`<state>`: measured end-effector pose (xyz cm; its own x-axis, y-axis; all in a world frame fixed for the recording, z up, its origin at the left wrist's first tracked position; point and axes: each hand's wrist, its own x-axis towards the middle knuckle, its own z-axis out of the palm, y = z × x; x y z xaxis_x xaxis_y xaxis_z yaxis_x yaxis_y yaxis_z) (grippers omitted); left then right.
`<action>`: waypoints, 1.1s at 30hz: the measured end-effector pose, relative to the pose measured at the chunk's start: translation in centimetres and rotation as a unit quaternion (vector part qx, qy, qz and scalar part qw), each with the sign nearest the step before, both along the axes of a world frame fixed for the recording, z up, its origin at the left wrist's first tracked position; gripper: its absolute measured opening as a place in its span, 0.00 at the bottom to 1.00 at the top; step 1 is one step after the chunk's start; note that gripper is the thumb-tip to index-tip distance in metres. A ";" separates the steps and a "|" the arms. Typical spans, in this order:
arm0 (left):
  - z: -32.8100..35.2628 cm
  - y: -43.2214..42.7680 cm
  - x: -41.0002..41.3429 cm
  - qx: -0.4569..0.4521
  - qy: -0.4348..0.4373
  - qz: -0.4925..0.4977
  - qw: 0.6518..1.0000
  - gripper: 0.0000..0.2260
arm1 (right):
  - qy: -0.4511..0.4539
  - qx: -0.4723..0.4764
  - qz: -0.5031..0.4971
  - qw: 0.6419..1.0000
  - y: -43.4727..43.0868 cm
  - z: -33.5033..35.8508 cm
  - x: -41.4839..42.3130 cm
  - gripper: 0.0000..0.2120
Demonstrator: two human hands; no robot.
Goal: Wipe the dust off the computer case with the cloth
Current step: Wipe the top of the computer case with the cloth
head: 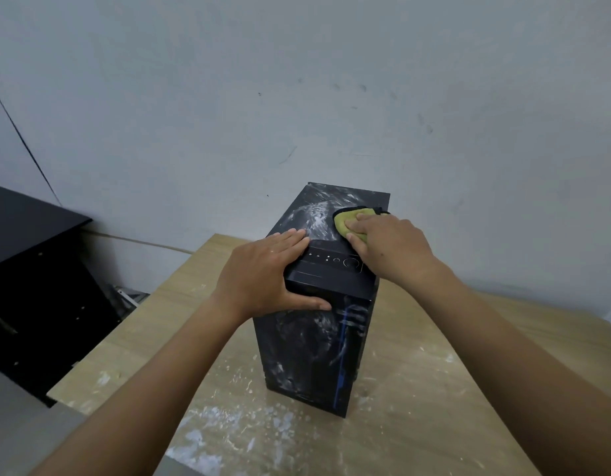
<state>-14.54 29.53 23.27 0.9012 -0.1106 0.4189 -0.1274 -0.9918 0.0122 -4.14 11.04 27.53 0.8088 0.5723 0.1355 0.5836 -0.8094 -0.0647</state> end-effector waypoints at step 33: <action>-1.5 2.1 -3.1 -0.309 0.016 0.031 0.950 0.51 | 0.033 0.007 0.066 0.997 -1.4 0.4 -5.6 0.19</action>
<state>-17.65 31.62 21.74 0.9114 0.2011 0.3591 -0.0595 -0.7991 0.5983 -9.71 9.68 27.93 0.7333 0.6736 0.0923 0.6798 -0.7241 -0.1168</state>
